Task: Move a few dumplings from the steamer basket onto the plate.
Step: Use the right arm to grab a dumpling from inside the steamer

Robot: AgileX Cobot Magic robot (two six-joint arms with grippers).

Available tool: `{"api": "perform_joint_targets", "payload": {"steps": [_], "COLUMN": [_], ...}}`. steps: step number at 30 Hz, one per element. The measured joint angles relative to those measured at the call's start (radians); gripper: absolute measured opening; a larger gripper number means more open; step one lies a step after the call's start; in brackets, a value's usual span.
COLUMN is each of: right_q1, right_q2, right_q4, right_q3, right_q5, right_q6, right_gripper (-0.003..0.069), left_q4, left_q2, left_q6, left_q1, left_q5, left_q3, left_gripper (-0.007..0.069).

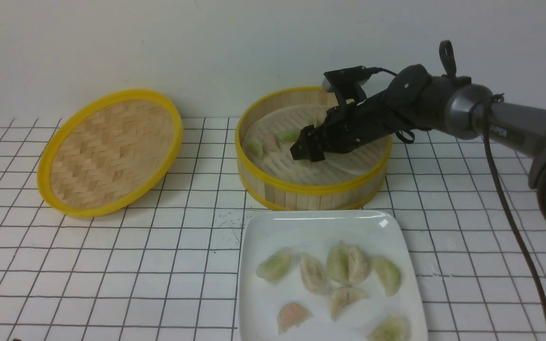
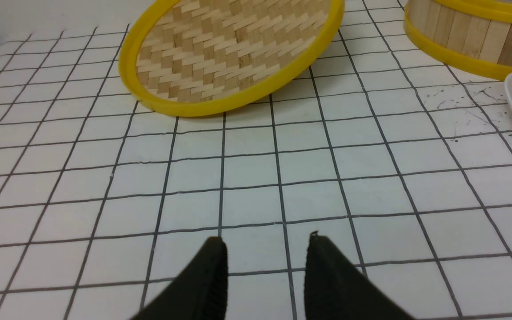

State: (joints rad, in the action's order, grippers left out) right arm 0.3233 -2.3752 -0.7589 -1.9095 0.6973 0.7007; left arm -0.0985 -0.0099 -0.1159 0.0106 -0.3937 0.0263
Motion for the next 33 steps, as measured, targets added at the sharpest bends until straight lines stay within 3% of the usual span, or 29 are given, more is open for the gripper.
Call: {"api": "perform_joint_targets", "payload": {"steps": [10, 23, 33], "right_q1": [0.0, 0.017, 0.017], "right_q2": [-0.01, -0.01, -0.028], "right_q4": [-0.002, -0.031, -0.008], "right_q3": [0.0, 0.0, -0.006], "right_q5": [-0.003, -0.008, -0.01], "right_q6": [0.018, 0.077, 0.081], "right_gripper": [0.0491, 0.0328, 0.0285], "left_q4": [0.0, 0.0, 0.0], "left_q2": [0.0, 0.0, 0.0], "left_q6": [0.0, 0.0, 0.0], "left_q1": [0.0, 0.0, 0.0], "left_q5": [0.0, 0.0, 0.0], "left_q3": [0.0, 0.0, 0.0], "left_gripper": [0.0225, 0.0225, 0.0225]}}
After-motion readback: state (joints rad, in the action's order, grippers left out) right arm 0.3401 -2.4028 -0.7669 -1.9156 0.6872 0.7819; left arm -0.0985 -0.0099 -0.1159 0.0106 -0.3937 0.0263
